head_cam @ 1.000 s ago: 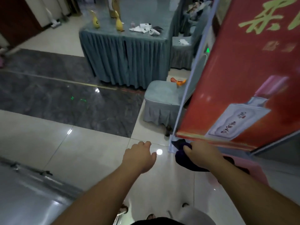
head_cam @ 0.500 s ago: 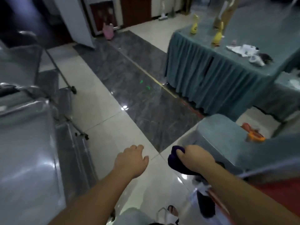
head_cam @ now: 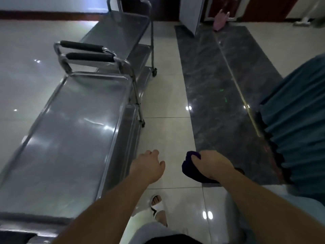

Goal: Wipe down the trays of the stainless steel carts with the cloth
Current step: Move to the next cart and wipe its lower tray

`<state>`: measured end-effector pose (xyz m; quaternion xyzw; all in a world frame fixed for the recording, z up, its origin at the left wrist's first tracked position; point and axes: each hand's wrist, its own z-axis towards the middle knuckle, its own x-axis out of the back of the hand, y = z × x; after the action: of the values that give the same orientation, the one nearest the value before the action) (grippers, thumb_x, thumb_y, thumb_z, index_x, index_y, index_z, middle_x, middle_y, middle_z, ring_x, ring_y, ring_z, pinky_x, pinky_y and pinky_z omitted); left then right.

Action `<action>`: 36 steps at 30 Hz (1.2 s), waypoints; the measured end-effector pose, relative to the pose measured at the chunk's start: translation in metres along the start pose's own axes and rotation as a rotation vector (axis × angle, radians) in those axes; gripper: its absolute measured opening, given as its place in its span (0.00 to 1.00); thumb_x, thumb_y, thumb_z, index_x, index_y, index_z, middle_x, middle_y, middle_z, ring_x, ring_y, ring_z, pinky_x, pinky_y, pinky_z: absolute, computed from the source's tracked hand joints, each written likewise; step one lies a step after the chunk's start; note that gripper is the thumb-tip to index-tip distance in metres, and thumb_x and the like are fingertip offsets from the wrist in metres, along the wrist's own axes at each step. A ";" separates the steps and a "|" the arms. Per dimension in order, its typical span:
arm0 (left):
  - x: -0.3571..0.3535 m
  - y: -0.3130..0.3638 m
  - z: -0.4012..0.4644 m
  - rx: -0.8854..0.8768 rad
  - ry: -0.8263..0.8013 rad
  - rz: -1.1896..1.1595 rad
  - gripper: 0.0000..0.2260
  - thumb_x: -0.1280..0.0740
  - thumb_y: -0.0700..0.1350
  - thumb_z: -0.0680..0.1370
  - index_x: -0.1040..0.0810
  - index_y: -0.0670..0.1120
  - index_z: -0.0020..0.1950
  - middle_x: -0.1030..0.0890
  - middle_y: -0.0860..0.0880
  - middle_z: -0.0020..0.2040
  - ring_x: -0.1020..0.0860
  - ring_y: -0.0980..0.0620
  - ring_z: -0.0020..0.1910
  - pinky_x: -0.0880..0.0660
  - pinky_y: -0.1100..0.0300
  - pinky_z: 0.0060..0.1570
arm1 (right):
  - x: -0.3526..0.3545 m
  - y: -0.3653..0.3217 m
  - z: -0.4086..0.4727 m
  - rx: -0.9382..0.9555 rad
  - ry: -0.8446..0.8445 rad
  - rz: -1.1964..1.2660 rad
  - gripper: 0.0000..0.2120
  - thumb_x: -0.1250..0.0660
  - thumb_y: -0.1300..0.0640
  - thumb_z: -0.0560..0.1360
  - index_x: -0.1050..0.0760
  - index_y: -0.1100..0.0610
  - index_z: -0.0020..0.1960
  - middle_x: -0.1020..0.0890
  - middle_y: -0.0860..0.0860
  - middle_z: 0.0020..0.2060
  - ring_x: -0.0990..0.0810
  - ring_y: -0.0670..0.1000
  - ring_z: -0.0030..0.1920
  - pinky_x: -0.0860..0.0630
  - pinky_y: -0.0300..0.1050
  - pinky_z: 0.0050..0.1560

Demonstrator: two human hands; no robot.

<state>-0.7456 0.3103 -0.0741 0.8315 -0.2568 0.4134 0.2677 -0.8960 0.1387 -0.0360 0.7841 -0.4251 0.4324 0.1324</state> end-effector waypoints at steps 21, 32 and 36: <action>0.037 -0.089 0.073 0.669 0.149 -0.435 0.22 0.43 0.59 0.81 0.30 0.50 0.72 0.23 0.46 0.68 0.23 0.43 0.63 0.23 0.48 0.61 | 0.057 -0.209 0.220 0.659 -0.210 -0.463 0.21 0.46 0.40 0.81 0.25 0.54 0.42 0.19 0.51 0.38 0.20 0.53 0.40 0.20 0.50 0.47; -0.045 -0.003 0.046 1.155 0.075 -0.815 0.23 0.43 0.59 0.83 0.33 0.51 0.76 0.26 0.46 0.72 0.25 0.43 0.67 0.27 0.47 0.63 | 0.011 -0.210 0.257 0.956 -0.474 -0.837 0.22 0.46 0.43 0.82 0.23 0.58 0.45 0.19 0.55 0.38 0.21 0.54 0.40 0.26 0.48 0.40; -0.086 0.006 0.022 1.234 0.071 -0.880 0.24 0.44 0.59 0.83 0.34 0.51 0.78 0.26 0.47 0.71 0.26 0.44 0.68 0.28 0.47 0.64 | -0.026 -0.206 0.244 0.983 -0.492 -0.922 0.22 0.48 0.41 0.82 0.22 0.56 0.47 0.19 0.54 0.39 0.20 0.53 0.40 0.23 0.49 0.44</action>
<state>-0.7826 0.3089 -0.1549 0.8425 0.3853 0.3636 -0.0976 -0.6036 0.1368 -0.1676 0.9276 0.1759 0.2844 -0.1667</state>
